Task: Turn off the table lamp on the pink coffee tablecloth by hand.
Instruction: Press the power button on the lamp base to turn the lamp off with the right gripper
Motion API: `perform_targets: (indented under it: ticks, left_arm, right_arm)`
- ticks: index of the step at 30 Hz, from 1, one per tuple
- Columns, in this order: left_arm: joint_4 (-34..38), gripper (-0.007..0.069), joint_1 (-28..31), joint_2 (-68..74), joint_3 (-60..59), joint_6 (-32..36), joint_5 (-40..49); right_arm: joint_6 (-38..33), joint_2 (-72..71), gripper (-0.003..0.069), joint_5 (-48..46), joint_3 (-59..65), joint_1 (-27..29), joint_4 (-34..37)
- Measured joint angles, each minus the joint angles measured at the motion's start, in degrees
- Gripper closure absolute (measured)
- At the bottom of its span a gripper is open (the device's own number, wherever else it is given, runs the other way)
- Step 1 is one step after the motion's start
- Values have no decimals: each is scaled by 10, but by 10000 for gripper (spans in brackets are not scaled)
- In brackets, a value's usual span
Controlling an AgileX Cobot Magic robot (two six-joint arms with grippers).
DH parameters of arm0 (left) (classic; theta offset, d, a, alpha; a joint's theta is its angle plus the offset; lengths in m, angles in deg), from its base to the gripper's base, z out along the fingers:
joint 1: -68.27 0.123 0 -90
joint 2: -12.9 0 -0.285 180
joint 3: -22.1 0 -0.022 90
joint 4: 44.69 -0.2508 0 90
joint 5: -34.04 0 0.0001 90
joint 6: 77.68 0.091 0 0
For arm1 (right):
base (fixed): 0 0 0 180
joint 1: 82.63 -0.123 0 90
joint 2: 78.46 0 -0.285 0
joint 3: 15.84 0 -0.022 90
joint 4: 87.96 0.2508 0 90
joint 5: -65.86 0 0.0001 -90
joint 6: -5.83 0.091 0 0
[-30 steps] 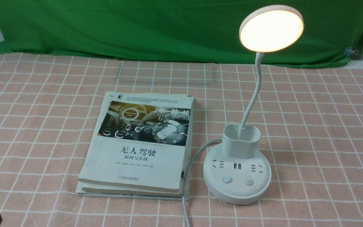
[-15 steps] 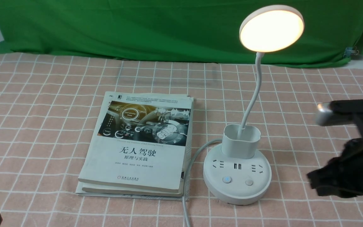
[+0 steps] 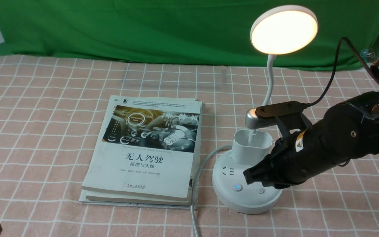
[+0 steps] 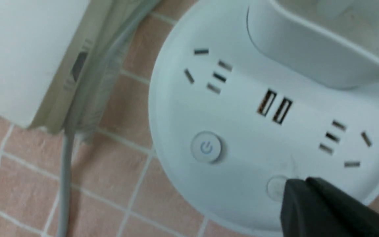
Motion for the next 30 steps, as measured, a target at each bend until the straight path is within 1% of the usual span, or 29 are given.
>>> perform_targets:
  ticks: [8, 19, 26, 30]
  left_arm:
    - [0, 618, 0, 0, 0, 0, 0]
    - [0, 618, 0, 0, 0, 0, 0]
    - [0, 618, 0, 0, 0, 0, 0]
    - [0, 618, 0, 0, 0, 0, 0]
  right_arm:
    - [1, 3, 615, 9, -1, 0, 0]
    - [1, 57, 615, 7, -8, 0, -1]
    - [1, 43, 615, 5, -7, 0, -2]
    - [1, 7, 615, 3, -6, -1, -2]
